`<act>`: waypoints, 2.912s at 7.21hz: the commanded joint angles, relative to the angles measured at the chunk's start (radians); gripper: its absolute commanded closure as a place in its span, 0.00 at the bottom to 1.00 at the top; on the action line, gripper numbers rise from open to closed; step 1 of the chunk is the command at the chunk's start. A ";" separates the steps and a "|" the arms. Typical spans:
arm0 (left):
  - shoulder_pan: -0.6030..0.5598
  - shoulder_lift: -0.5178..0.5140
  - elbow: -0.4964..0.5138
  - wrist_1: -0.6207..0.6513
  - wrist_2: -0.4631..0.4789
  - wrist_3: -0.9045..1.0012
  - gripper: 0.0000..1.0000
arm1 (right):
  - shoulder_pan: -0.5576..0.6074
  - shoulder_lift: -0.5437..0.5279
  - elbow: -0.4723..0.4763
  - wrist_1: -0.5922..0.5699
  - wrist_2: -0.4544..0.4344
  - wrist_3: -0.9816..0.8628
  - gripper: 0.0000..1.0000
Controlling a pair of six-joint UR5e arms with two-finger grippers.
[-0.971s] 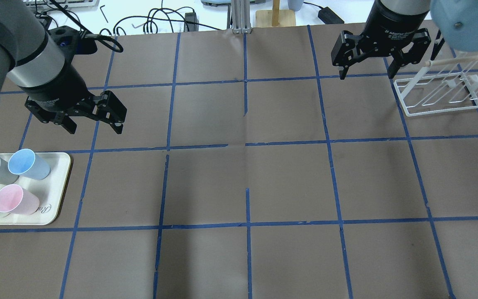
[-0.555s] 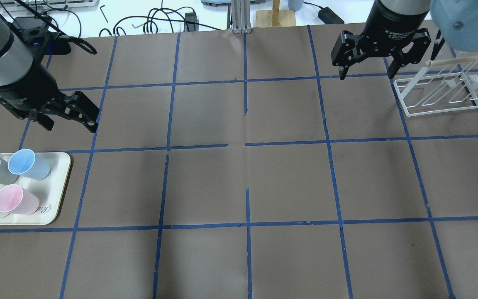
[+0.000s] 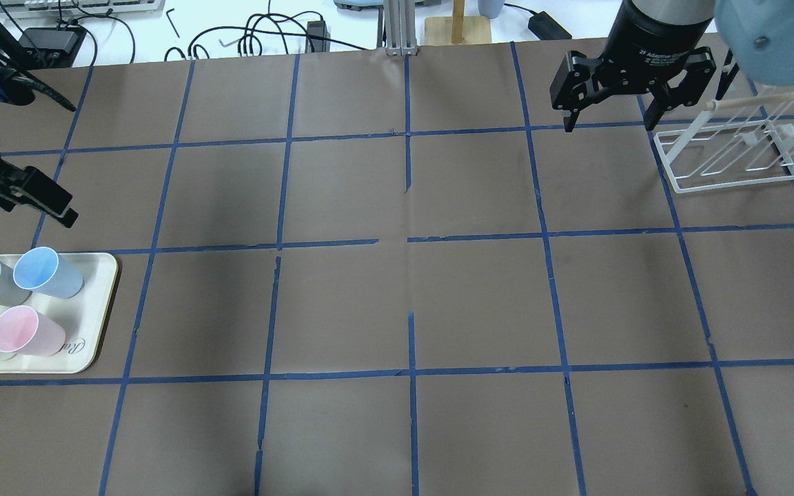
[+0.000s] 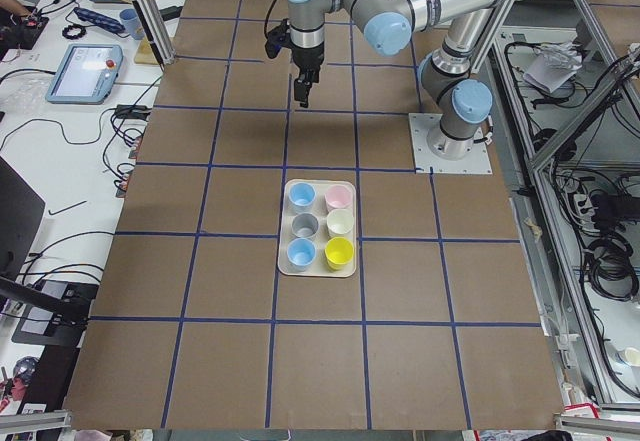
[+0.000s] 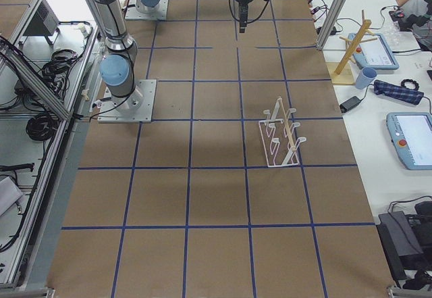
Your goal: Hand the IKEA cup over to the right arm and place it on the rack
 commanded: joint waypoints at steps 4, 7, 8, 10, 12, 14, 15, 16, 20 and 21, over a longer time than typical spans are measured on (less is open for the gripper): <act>0.206 -0.200 -0.003 0.204 -0.004 0.391 0.00 | 0.000 -0.002 0.000 0.000 0.002 0.007 0.00; 0.228 -0.321 0.000 0.384 -0.003 0.464 0.00 | 0.000 0.000 0.001 0.000 0.000 0.004 0.00; 0.226 -0.348 0.000 0.422 -0.001 0.476 0.00 | 0.000 -0.002 0.002 0.000 0.002 0.007 0.00; 0.228 -0.385 0.000 0.431 0.000 0.481 0.04 | 0.000 0.000 0.002 0.000 0.002 0.005 0.00; 0.226 -0.412 0.000 0.427 0.002 0.493 0.22 | 0.000 0.000 0.002 0.000 0.000 0.004 0.00; 0.225 -0.416 -0.001 0.413 0.054 0.513 0.22 | 0.000 -0.002 0.002 0.000 0.000 0.005 0.00; 0.223 -0.419 0.000 0.392 0.056 0.515 0.22 | 0.000 0.000 0.002 0.000 0.002 0.005 0.00; 0.220 -0.427 0.000 0.378 0.057 0.515 0.22 | 0.000 0.000 0.002 0.000 0.000 0.005 0.00; 0.220 -0.473 0.002 0.368 0.060 0.513 0.25 | 0.000 -0.002 0.000 0.000 0.002 0.008 0.00; 0.220 -0.478 0.008 0.350 0.062 0.513 0.43 | 0.000 0.000 0.000 0.000 0.000 0.008 0.00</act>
